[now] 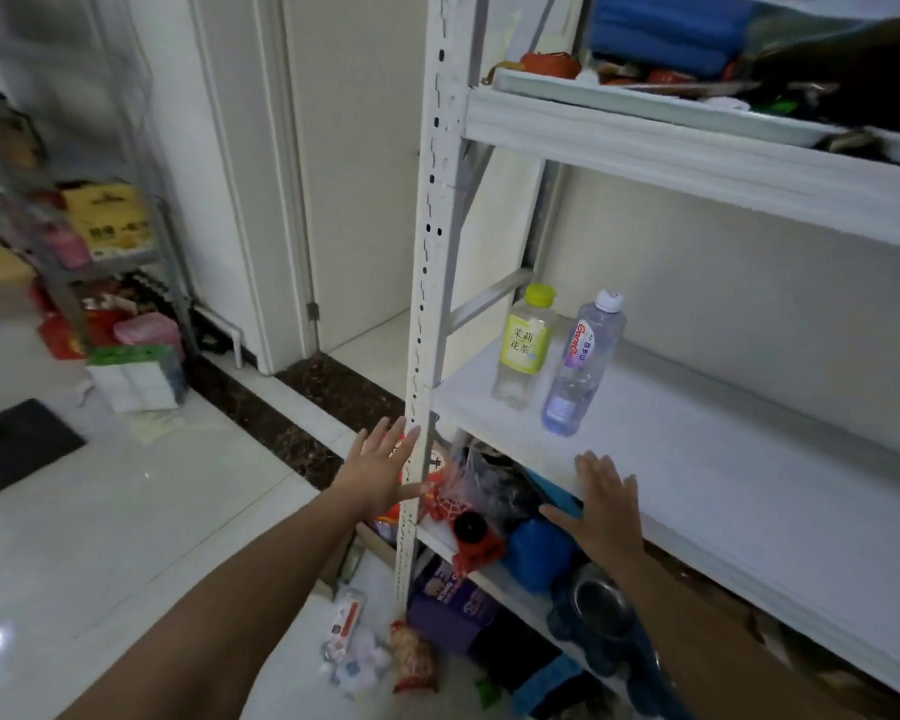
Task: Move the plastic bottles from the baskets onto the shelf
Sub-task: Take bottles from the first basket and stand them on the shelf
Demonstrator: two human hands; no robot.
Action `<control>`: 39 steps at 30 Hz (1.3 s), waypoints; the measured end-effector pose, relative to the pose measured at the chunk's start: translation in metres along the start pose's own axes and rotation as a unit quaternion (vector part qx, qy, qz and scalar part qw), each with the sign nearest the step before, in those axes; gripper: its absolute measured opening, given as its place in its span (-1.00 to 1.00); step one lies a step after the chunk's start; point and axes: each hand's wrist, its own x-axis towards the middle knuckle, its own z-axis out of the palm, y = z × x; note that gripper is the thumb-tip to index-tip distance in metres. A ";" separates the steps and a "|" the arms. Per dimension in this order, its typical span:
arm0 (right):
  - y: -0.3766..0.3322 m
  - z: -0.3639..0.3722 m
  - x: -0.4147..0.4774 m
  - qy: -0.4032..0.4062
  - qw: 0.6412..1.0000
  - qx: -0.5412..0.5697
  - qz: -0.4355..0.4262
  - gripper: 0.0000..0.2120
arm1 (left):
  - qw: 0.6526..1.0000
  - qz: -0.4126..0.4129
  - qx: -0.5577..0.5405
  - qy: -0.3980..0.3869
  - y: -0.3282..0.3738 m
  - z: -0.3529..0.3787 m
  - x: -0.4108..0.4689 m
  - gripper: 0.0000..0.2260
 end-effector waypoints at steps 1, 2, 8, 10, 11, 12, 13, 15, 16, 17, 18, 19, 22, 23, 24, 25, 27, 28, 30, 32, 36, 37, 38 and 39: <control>-0.006 0.002 -0.010 -0.004 1.000 -0.008 -0.026 0.30 | 1.000 -0.021 0.002 -0.002 -0.001 0.005 -0.023 -0.04; -0.012 0.004 -0.019 -0.012 0.998 -0.017 -0.051 0.29 | 0.999 -0.044 0.007 0.000 -0.002 0.010 -0.047 0.00; -0.099 0.011 -0.058 0.002 0.967 -0.058 -0.247 -0.03 | 0.973 -0.223 0.065 0.005 -0.019 0.043 -0.214 -0.22; -0.140 0.014 -0.074 0.000 0.947 -0.063 -0.314 -0.02 | 0.954 -0.292 0.065 0.015 -0.030 0.051 -0.272 -0.23; -0.162 0.015 -0.082 0.002 0.935 -0.063 -0.350 -0.03 | 0.940 -0.336 0.058 0.020 -0.034 0.055 -0.300 -0.23; -0.183 0.016 -0.091 -0.009 0.923 -0.064 -0.378 -0.04 | 0.924 -0.378 0.049 0.022 -0.036 0.058 -0.327 -0.24; -0.207 0.016 -0.101 -0.021 0.911 -0.056 -0.408 -0.05 | 0.908 -0.417 0.042 0.020 -0.035 0.060 -0.355 -0.24; -0.252 0.018 -0.123 -0.038 0.888 -0.032 -0.457 -0.05 | 0.877 -0.479 0.038 0.024 -0.029 0.063 -0.408 -0.25; -0.275 0.018 -0.136 -0.043 0.876 -0.020 -0.480 -0.05 | 0.861 -0.506 0.036 0.026 -0.025 0.065 -0.434 -0.25; -0.298 0.020 -0.151 -0.051 0.862 -0.012 -0.505 -0.05 | 0.843 -0.536 0.031 0.025 -0.021 0.068 -0.462 -0.26; -0.317 0.019 -0.165 -0.056 0.847 -0.007 -0.528 -0.06 | 0.827 -0.561 0.025 0.027 -0.016 0.070 -0.486 -0.25; -0.335 0.018 -0.182 -0.058 0.830 -0.004 -0.554 -0.06 | 0.808 -0.588 0.019 0.032 -0.010 0.072 -0.510 -0.25; -0.391 0.015 -0.250 -0.051 0.759 0.004 -0.649 -0.05 | 0.729 -0.681 -0.003 0.062 0.019 0.074 -0.589 -0.24; -0.408 0.012 -0.274 -0.050 0.733 0.009 -0.678 -0.05 | 0.701 -0.709 -0.013 0.077 0.029 0.075 -0.613 -0.24; -0.422 0.009 -0.299 -0.048 0.707 0.012 -0.706 -0.05 | 0.673 -0.734 -0.023 0.091 0.039 0.077 -0.635 -0.25; -0.434 0.008 -0.323 -0.046 0.680 0.013 -0.732 -0.06 | 0.647 -0.755 -0.032 0.104 0.051 0.080 -0.654 -0.25; -0.453 0.007 -0.370 -0.033 0.625 0.009 -0.780 -0.06 | 0.595 -0.792 -0.041 0.128 0.076 0.086 -0.686 -0.25; -0.460 0.007 -0.392 -0.030 0.603 0.007 -0.797 -0.06 | 0.571 -0.809 -0.041 0.133 0.088 0.090 -0.700 -0.24; -0.469 0.005 -0.432 -0.033 0.561 0.005 -0.827 -0.06 | 0.528 -0.839 -0.038 0.124 0.111 0.098 -0.726 -0.23; -0.475 0.006 -0.467 -0.033 0.519 0.005 -0.854 -0.05 | 0.490 -0.863 -0.045 0.113 0.130 0.105 -0.748 -0.24; -0.482 0.012 -0.520 -0.024 0.459 0.012 -0.888 0.01 | 0.420 -0.894 -0.089 0.133 0.164 0.123 -0.781 -0.25; -0.481 0.014 -0.531 -0.028 0.448 0.007 -0.894 -0.01 | 0.407 -0.900 -0.092 0.127 0.175 0.128 -0.786 -0.24; -0.480 0.017 -0.541 -0.032 0.438 0.003 -0.899 -0.02 | 0.395 -0.906 -0.092 0.120 0.184 0.134 -0.792 -0.23; -0.480 0.019 -0.550 -0.032 0.429 0.002 -0.903 -0.03 | 0.384 -0.912 -0.089 0.115 0.193 0.139 -0.798 -0.23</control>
